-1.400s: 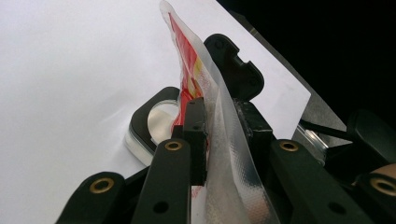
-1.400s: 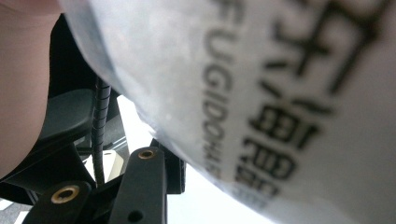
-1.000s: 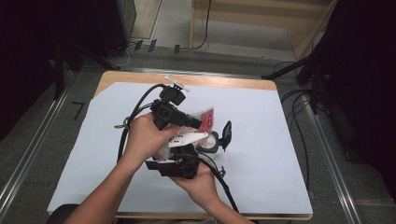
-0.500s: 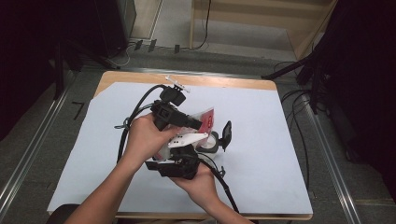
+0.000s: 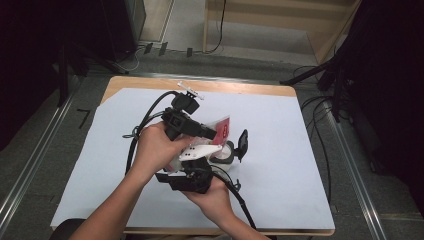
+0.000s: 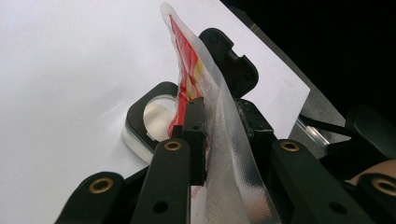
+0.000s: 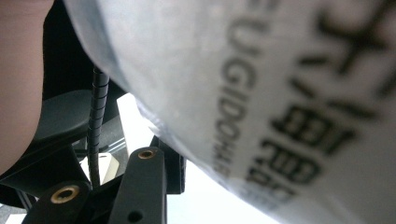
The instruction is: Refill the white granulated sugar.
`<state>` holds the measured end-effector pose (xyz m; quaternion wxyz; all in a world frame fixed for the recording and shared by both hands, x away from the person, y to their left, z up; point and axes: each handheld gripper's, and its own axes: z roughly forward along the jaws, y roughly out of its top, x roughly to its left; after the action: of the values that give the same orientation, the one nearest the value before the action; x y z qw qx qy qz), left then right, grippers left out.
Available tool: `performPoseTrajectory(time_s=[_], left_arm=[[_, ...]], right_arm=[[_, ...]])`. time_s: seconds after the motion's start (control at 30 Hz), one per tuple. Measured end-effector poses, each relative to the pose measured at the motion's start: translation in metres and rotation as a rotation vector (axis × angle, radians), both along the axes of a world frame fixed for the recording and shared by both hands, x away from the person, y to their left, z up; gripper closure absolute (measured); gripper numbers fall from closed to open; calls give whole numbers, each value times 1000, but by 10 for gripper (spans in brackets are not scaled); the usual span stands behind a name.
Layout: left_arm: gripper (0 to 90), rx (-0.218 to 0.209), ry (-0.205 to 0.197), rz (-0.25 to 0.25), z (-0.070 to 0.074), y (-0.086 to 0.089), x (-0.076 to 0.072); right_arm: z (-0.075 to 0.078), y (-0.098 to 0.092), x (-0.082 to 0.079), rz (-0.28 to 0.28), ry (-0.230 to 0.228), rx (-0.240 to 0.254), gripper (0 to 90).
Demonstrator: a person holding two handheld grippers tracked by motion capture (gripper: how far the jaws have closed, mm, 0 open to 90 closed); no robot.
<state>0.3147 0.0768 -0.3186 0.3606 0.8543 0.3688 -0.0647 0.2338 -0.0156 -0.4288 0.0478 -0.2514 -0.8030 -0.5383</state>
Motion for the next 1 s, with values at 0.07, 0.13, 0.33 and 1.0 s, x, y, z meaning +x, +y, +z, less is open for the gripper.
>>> performPoseTrajectory(time_s=[0.07,0.13,0.33,1.0], left_arm=[[766,-1,1,0,0,0,0],[766,-2,0,0,0,0,0],[765,-2,3,-1,0,0,0],[768,-24,-9,5,1,-1,4]], right_arm=[[0,0,0,-3,2,1,637],[0,0,0,-6,4,1,638],[1,0,-1,-6,14,5,637],[4,-1,0,-30,61,21,641]])
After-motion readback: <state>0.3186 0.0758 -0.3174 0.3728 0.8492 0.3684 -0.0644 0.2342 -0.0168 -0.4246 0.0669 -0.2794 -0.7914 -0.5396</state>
